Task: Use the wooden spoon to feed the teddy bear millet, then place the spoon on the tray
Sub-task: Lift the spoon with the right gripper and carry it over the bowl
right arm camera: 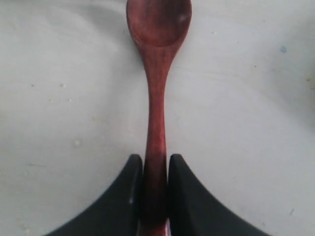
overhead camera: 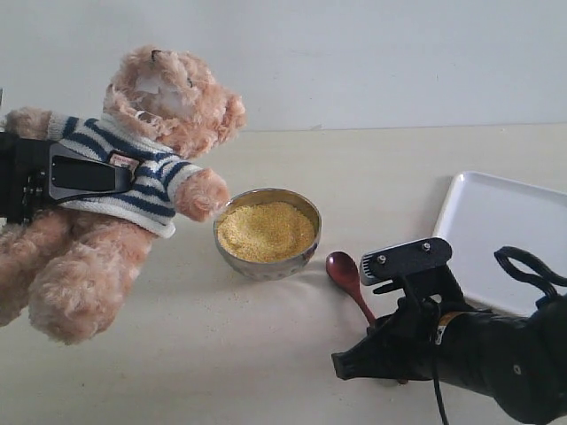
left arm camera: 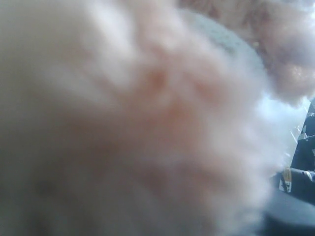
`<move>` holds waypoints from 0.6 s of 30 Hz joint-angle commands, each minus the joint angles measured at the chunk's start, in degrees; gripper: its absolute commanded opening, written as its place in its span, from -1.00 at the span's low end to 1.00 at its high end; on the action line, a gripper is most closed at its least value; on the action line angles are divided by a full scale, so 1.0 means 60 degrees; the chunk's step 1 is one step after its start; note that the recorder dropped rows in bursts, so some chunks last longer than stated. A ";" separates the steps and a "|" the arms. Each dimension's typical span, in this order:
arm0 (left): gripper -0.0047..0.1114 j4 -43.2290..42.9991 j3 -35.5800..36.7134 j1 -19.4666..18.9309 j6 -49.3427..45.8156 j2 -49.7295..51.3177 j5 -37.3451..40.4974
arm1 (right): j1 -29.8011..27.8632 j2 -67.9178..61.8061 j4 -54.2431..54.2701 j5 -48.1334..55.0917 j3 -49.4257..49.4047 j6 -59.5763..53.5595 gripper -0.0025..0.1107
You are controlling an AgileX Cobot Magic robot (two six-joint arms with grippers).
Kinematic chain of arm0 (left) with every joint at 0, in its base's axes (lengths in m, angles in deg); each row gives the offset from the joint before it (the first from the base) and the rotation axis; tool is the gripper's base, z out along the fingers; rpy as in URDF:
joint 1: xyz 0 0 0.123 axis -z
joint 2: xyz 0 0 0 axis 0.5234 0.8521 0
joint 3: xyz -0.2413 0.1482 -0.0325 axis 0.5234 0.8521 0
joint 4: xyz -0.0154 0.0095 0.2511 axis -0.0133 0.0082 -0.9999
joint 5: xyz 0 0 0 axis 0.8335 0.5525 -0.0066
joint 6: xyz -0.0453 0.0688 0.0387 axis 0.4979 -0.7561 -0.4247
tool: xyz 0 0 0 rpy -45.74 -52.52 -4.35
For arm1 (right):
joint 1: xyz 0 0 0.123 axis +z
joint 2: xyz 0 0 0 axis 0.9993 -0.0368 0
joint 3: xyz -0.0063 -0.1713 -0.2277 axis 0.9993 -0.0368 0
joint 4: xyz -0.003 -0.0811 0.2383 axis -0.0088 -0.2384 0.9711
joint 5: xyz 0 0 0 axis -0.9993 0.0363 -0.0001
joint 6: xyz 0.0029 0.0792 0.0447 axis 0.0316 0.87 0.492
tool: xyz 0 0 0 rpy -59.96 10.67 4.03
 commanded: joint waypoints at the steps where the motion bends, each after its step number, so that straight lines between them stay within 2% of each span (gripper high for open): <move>1: -0.83 0.0395 -0.0032 -0.0040 -0.0071 -0.0158 0.0288 | -0.0083 0.1314 0.0084 0.0151 -0.0015 -0.0612 -0.96; 5: -0.83 0.0414 -0.0032 -0.0040 -0.0071 -0.0158 0.0288 | -0.0253 0.2501 0.0340 0.0456 0.0012 -0.1058 -0.96; 7: -0.83 0.0414 -0.0032 -0.0040 -0.0071 -0.0158 0.0288 | -0.0668 0.2914 0.0340 0.1209 0.0077 -0.1549 -0.96; 12: -0.83 0.0414 -0.0032 -0.0040 -0.0071 -0.0158 0.0288 | -0.2458 0.3258 0.0340 0.3095 0.0100 -0.2400 -0.96; 15: -0.83 0.0414 -0.0032 -0.0040 -0.0071 -0.0158 0.0288 | -0.3070 0.3435 0.0276 0.3490 0.0100 -0.2740 -0.96; 18: -0.83 0.0414 -0.0032 -0.0040 -0.0071 -0.0158 0.0288 | -0.3229 0.3753 0.0297 0.3399 0.0434 -0.2714 -0.96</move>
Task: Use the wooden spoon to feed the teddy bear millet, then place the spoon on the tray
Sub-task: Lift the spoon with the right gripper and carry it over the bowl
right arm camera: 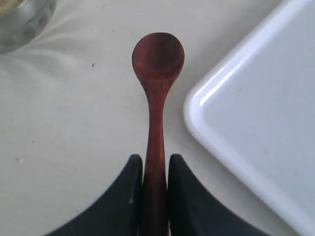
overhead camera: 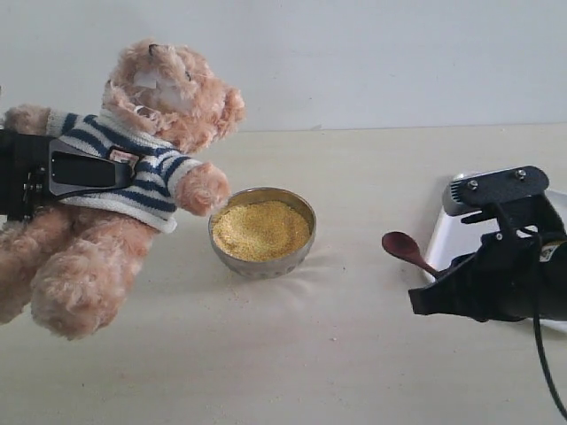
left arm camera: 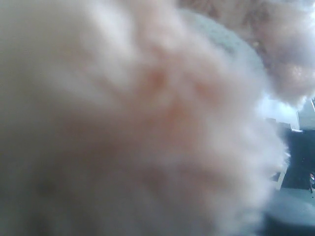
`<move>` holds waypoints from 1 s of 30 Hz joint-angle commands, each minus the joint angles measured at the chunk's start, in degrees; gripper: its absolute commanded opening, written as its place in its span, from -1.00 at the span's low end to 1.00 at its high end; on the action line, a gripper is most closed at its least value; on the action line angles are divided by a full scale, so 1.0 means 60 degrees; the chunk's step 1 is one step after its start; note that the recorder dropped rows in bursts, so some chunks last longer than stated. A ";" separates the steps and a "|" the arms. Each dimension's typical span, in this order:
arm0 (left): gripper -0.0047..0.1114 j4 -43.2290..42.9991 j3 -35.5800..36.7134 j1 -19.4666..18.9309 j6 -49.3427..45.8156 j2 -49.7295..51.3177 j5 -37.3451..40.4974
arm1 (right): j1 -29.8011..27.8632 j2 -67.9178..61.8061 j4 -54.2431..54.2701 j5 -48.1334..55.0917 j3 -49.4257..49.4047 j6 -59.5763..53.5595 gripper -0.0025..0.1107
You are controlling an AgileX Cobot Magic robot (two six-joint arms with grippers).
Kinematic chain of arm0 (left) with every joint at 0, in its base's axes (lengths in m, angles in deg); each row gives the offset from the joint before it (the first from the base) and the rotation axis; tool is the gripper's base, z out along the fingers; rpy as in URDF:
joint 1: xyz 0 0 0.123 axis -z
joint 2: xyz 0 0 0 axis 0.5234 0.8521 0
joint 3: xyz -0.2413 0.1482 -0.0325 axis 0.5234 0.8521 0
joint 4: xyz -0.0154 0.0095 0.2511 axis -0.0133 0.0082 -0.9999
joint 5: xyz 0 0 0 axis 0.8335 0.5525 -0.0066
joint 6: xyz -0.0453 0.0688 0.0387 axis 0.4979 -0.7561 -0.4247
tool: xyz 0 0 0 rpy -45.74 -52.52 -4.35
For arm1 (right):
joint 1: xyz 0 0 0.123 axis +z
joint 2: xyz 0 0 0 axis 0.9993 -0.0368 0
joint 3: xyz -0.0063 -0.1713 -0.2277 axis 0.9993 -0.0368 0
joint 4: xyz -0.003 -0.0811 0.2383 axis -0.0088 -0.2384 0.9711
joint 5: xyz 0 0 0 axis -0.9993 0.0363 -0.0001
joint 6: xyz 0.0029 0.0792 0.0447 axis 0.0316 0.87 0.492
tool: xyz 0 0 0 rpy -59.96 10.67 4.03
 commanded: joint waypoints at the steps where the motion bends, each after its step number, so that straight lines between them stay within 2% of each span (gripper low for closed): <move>1: -0.83 0.0252 -0.0032 -0.0040 -0.0071 -0.0158 0.0231 | -0.0330 0.0549 -0.0047 0.0233 0.0573 -0.0262 -0.96; 7: -0.83 0.0250 -0.0032 -0.0040 -0.0071 -0.0158 0.0210 | -0.0330 0.0689 -0.0092 0.2037 0.3102 -0.1834 -0.96; 11: -0.83 0.0250 -0.0032 -0.0040 -0.0071 -0.0158 0.0210 | -0.0330 0.0578 -0.0717 0.3306 0.4357 -0.2015 -0.96; 15: -0.83 0.0250 -0.0032 -0.0040 -0.0071 -0.0158 -0.0078 | -0.0330 0.0578 -0.2047 0.4588 0.4583 -0.1932 -0.96; 18: -0.83 0.0337 -0.0032 -0.0040 -0.0071 -0.0158 -0.0513 | -0.0330 0.0578 -0.2696 0.5496 0.4351 -0.2900 -0.96; 23: -0.83 0.0792 -0.0032 -0.0040 -0.0071 -0.0158 -0.1116 | -0.0330 0.0578 -0.1883 0.6002 0.4316 -0.4482 -0.96; 30: -0.83 0.1139 -0.0032 -0.0040 -0.0071 -0.0158 -0.2287 | -0.0086 0.0372 -0.1676 0.5600 0.4649 -0.4788 -0.96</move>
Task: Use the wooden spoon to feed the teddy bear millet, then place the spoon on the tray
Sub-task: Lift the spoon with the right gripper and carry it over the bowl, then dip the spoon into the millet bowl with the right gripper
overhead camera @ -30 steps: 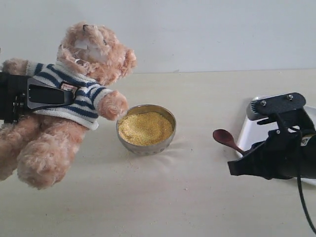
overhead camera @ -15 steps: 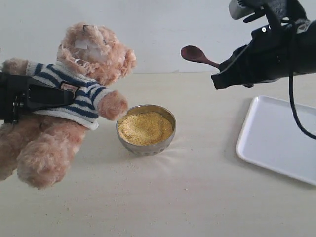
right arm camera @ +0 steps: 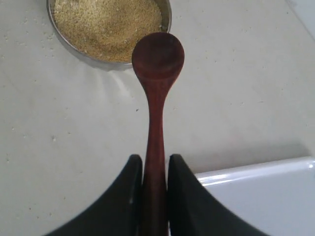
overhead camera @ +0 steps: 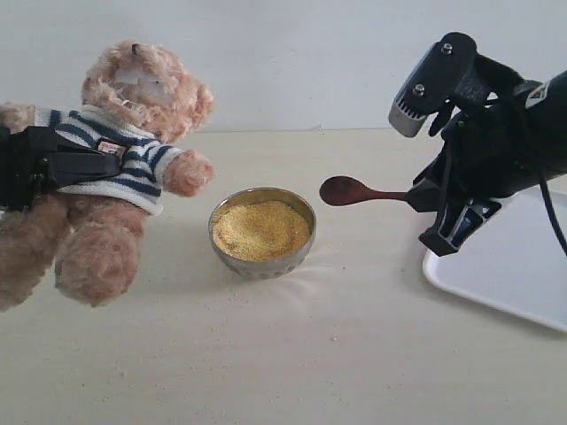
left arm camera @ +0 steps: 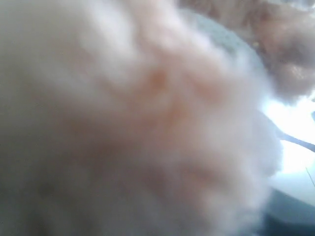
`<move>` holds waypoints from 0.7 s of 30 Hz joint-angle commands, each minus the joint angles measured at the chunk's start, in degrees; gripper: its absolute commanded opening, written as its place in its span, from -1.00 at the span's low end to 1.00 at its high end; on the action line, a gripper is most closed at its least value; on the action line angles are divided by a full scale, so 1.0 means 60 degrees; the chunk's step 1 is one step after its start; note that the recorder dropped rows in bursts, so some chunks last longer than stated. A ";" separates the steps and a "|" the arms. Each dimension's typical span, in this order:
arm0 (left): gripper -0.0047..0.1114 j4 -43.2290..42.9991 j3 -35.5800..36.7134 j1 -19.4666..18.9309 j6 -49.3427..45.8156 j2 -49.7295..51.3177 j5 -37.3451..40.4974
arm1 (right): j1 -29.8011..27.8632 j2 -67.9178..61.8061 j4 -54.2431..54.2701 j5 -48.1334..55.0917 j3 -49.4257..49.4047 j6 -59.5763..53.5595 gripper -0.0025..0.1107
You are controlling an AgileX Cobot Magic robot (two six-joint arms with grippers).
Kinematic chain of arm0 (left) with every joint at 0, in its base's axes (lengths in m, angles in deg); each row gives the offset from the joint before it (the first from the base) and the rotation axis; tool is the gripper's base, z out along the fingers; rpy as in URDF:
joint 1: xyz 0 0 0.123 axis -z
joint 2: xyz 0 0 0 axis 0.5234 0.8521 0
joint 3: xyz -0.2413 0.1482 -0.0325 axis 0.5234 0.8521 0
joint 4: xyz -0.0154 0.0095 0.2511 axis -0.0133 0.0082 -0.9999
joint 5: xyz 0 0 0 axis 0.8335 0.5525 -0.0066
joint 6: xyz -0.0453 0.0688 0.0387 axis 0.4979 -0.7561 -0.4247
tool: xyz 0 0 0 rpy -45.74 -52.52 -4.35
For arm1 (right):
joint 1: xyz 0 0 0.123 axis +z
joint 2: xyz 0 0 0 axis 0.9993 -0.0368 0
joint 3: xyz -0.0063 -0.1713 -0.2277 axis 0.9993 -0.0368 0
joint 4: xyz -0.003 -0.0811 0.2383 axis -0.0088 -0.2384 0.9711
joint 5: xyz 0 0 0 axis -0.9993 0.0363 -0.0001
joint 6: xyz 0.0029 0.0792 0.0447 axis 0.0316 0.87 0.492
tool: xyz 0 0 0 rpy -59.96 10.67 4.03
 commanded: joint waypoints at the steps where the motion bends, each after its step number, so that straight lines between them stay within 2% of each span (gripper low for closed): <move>1: -0.83 0.0407 -0.0032 -0.0040 -0.0071 -0.0158 -0.0553 | 0.0303 -0.0346 0.0095 0.0059 0.0562 -0.0223 -0.96; 4: -0.83 0.0442 -0.0032 -0.0040 -0.0071 -0.0158 -0.0553 | 0.1035 -0.1244 -0.0250 0.0688 0.1684 -0.0155 -0.96; 7: -0.83 0.0444 -0.0032 -0.0040 -0.0071 -0.0158 -0.0471 | 0.1574 -0.2248 -0.1493 0.1240 0.2893 0.0968 -0.96; 13: -0.83 0.0413 -0.0032 -0.0040 -0.0071 -0.0158 -0.0549 | 0.1948 -0.2774 -0.2767 0.1735 0.3452 0.1009 -0.96; 21: -0.83 0.0393 -0.0032 -0.0040 -0.0071 -0.0158 -0.0679 | 0.2015 -0.3769 -0.3069 0.2245 0.4361 0.0954 -0.96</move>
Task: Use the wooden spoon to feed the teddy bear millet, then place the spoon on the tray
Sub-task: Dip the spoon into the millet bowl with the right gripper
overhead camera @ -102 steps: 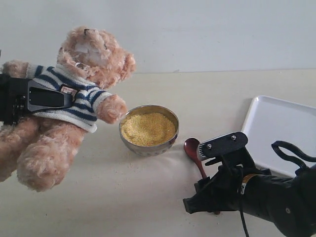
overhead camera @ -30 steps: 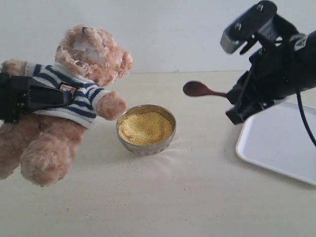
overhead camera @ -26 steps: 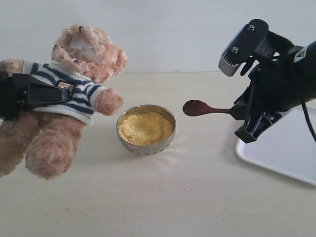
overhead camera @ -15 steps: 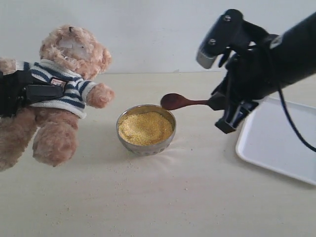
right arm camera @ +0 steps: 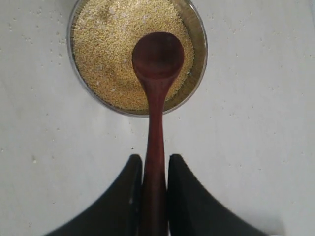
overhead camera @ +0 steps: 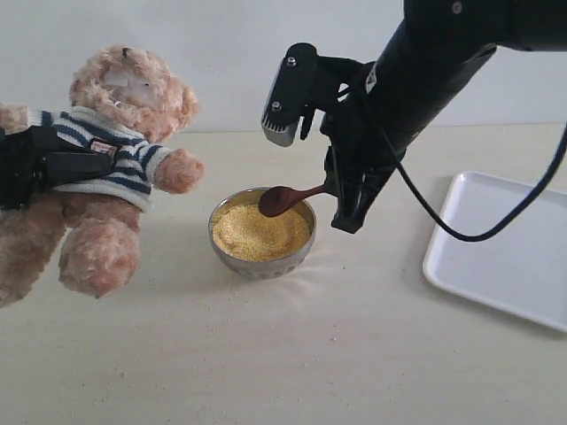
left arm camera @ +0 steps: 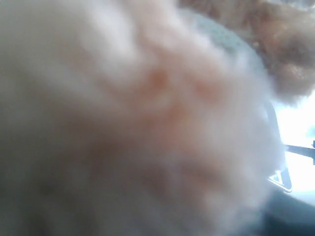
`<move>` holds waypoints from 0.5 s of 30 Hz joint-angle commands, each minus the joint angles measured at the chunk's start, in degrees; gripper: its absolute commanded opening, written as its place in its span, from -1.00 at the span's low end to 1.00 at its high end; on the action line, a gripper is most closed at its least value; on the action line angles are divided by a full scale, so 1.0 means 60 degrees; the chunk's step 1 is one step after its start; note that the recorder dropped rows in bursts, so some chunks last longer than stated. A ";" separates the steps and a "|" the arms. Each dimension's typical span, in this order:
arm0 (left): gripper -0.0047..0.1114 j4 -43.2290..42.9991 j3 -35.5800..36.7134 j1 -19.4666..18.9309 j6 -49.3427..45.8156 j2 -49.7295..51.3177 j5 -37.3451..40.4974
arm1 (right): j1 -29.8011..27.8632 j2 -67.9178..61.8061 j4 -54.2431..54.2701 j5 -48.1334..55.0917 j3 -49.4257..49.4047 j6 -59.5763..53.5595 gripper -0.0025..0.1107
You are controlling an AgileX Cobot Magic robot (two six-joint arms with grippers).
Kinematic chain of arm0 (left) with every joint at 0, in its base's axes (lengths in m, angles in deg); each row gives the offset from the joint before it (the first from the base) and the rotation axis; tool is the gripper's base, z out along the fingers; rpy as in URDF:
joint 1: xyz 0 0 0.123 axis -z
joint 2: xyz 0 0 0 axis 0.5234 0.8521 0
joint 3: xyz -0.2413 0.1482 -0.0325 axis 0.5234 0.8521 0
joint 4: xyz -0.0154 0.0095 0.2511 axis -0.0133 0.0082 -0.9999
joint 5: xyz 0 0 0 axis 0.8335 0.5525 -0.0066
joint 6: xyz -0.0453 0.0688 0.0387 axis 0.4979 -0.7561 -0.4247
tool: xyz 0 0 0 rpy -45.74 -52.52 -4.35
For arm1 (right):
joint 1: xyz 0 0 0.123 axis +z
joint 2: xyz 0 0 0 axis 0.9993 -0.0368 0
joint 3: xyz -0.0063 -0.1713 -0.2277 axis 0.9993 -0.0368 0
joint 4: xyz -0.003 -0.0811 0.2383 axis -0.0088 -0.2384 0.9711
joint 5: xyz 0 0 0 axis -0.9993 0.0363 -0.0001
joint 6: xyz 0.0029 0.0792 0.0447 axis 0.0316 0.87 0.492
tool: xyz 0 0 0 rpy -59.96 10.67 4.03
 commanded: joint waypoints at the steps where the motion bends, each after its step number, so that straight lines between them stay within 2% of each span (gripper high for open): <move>1: -0.83 0.0204 -0.0032 -0.0040 -0.0071 -0.0158 0.0050 | 0.0014 -0.0762 -0.0145 0.0559 0.0743 0.0001 -0.96; 6: -0.83 0.0204 -0.0032 -0.0040 -0.0071 -0.0158 0.0050 | 0.0014 -0.1328 -0.0901 0.0528 0.1095 0.0652 -0.96; 15: -0.83 0.0204 -0.0032 -0.0040 -0.0071 -0.0158 0.0028 | 0.0028 -0.1894 -0.0788 0.0004 0.1139 0.0895 -0.96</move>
